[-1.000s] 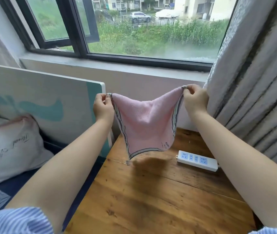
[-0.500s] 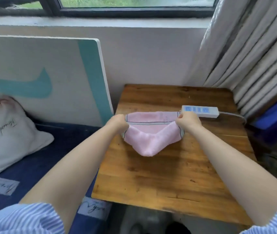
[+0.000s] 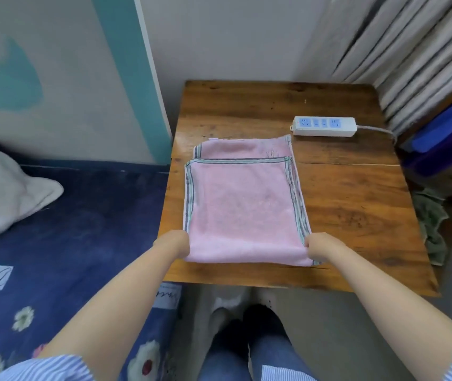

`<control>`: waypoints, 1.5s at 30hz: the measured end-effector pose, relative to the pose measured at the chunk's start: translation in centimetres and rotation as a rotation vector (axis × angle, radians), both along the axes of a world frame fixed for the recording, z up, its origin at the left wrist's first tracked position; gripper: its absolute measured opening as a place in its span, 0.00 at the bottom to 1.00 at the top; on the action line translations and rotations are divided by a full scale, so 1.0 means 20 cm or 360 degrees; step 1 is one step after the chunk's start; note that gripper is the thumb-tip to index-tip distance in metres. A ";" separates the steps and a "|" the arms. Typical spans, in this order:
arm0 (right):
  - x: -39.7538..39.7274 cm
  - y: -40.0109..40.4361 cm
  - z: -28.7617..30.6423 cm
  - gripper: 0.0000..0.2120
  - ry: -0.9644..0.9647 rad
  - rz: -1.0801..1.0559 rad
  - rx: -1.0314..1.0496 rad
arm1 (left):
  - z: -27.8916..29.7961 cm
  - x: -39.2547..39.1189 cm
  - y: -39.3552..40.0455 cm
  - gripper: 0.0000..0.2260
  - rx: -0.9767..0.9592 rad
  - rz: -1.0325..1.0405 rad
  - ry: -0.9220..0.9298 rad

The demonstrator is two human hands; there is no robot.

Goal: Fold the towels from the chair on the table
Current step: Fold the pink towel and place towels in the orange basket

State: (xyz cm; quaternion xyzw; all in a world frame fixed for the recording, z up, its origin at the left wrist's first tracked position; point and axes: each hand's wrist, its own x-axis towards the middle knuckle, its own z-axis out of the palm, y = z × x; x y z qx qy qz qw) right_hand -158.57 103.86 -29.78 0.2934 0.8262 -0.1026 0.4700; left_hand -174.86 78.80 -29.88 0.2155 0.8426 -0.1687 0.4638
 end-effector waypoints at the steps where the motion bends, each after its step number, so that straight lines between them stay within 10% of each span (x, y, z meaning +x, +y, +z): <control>1: 0.01 -0.01 -0.02 0.08 -0.0082 0.0010 -0.0035 | -0.02 0.02 -0.01 0.09 -0.0041 -0.0051 -0.0043; 8: -0.10 0.00 -0.09 0.13 -0.0146 0.0041 -0.0055 | -0.11 0.02 0.01 0.12 -0.0019 0.0016 0.0047; 21: -0.71 0.32 -0.10 0.14 0.1090 0.0232 0.0056 | -0.07 -0.46 0.47 0.13 0.0328 0.0207 0.0546; 31: -0.92 0.48 -0.22 0.14 0.0730 0.0343 0.0153 | -0.24 -0.71 0.55 0.13 0.0508 0.0387 0.0766; 39: -0.94 0.57 -0.16 0.14 0.0772 0.0268 -0.0503 | -0.19 -0.81 0.49 0.08 0.0768 -0.0127 0.0324; 45: -1.01 0.60 -0.03 0.14 0.0830 -0.0313 -0.0872 | 0.08 -0.91 0.56 0.09 0.1317 0.0508 -0.0284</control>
